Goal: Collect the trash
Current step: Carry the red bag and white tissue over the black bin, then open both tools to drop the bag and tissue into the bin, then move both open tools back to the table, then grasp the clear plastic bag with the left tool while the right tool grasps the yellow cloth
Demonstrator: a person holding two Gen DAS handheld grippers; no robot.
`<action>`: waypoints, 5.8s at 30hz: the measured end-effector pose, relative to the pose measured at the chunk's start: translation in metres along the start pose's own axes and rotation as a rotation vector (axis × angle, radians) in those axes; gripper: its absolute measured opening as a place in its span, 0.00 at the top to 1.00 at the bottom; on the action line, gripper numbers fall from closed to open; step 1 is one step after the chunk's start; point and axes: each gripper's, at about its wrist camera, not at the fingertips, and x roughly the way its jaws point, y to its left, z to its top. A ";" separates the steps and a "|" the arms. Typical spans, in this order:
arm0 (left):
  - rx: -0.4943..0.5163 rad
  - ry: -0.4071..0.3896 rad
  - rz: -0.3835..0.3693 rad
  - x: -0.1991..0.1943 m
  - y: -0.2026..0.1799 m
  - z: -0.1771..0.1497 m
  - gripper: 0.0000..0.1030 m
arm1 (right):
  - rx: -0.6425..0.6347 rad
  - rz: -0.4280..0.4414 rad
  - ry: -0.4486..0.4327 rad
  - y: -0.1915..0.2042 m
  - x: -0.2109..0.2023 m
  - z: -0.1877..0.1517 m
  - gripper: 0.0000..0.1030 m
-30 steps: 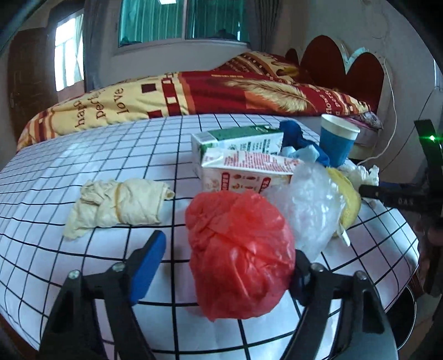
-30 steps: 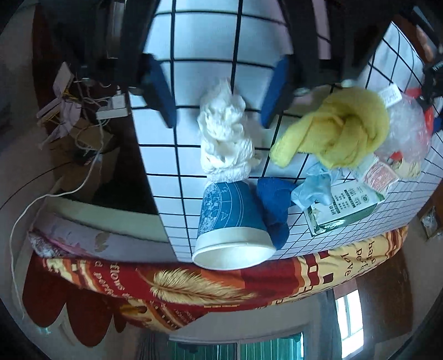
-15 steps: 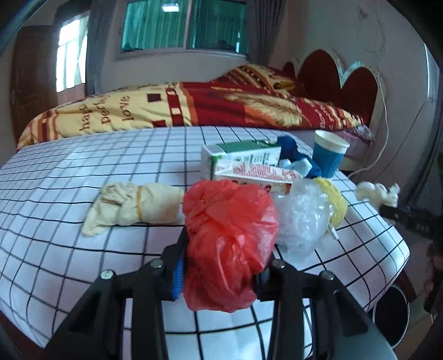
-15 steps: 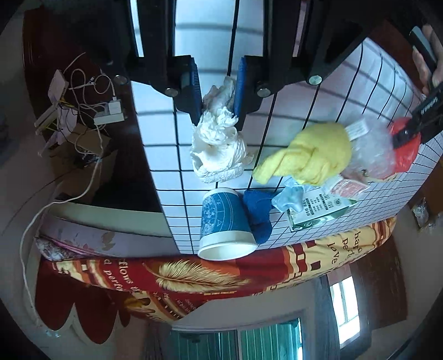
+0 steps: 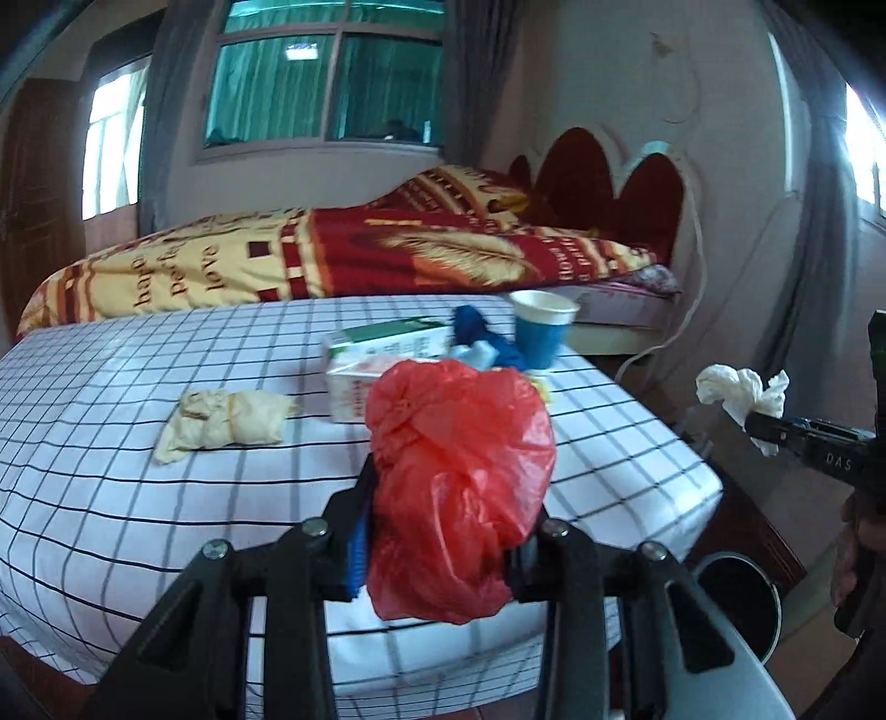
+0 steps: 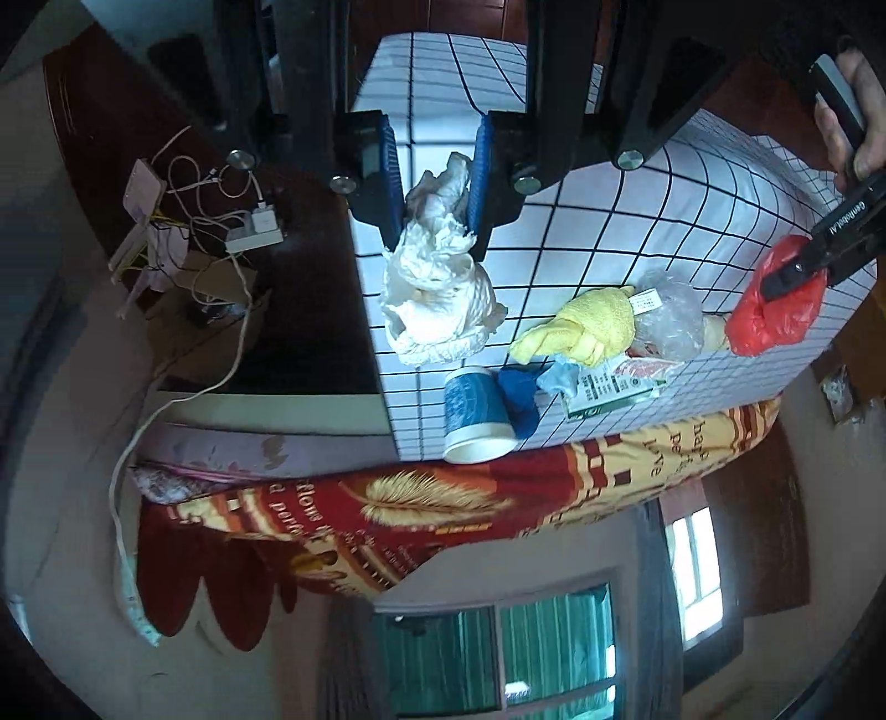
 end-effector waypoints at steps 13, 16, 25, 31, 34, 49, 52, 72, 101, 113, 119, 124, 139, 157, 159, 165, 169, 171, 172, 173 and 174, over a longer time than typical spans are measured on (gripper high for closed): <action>0.107 0.020 -0.182 0.012 -0.087 -0.005 0.63 | 0.096 -0.106 -0.010 -0.061 -0.056 -0.042 0.78; 0.132 0.024 -0.206 0.013 -0.104 -0.006 0.63 | 0.119 -0.131 -0.015 -0.075 -0.065 -0.051 0.78; 0.188 0.024 -0.271 0.009 -0.145 -0.009 0.63 | 0.147 -0.186 -0.036 -0.102 -0.092 -0.064 0.78; 0.222 0.029 -0.315 0.010 -0.169 -0.013 0.63 | 0.160 -0.218 -0.058 -0.119 -0.109 -0.073 0.78; 0.245 0.033 -0.337 0.011 -0.182 -0.018 0.63 | 0.162 -0.234 -0.055 -0.128 -0.115 -0.081 0.78; 0.350 0.109 -0.474 0.019 -0.246 -0.054 0.64 | 0.197 -0.270 -0.004 -0.157 -0.124 -0.134 0.78; 0.371 0.145 -0.514 0.023 -0.260 -0.067 0.64 | 0.207 -0.271 0.026 -0.164 -0.118 -0.145 0.78; 0.441 0.415 -0.636 0.085 -0.324 -0.125 0.50 | 0.260 -0.249 0.286 -0.209 -0.054 -0.213 0.57; 0.198 0.080 -0.075 0.017 -0.143 -0.024 0.01 | 0.194 -0.218 0.060 -0.109 -0.043 -0.093 0.00; 0.114 0.019 0.061 -0.008 -0.071 -0.013 0.01 | 0.044 -0.060 -0.031 -0.013 -0.030 -0.043 0.00; 0.091 -0.012 0.090 -0.023 -0.045 -0.009 0.02 | -0.024 -0.010 -0.063 0.019 -0.029 -0.032 0.05; 0.057 -0.018 0.102 -0.026 -0.023 -0.008 0.09 | -0.064 0.029 -0.081 0.039 -0.021 -0.021 0.10; -0.028 0.064 0.034 0.056 0.014 0.018 0.21 | -0.154 0.055 0.002 0.063 0.070 0.026 0.10; -0.094 0.091 -0.043 0.073 0.049 0.022 0.73 | -0.222 0.161 0.082 0.112 0.136 0.038 0.14; -0.092 0.096 -0.006 0.070 0.056 0.019 0.73 | -0.224 0.173 0.102 0.120 0.145 0.039 0.20; -0.119 0.109 0.055 0.071 0.077 0.013 0.73 | -0.210 0.189 0.156 0.140 0.169 0.040 0.24; -0.111 0.119 0.057 0.074 0.078 0.013 0.73 | -0.200 0.191 0.198 0.143 0.181 0.039 0.59; -0.100 0.117 0.055 0.072 0.076 0.013 0.73 | -0.182 0.218 0.184 0.139 0.176 0.038 0.64; -0.094 0.114 0.055 0.070 0.075 0.012 0.73 | -0.180 0.222 0.178 0.138 0.173 0.038 0.66; -0.089 0.111 0.054 0.069 0.073 0.012 0.73 | -0.182 0.215 0.164 0.137 0.168 0.038 0.67; -0.087 0.110 0.052 0.068 0.071 0.012 0.73 | -0.182 0.210 0.147 0.134 0.161 0.037 0.67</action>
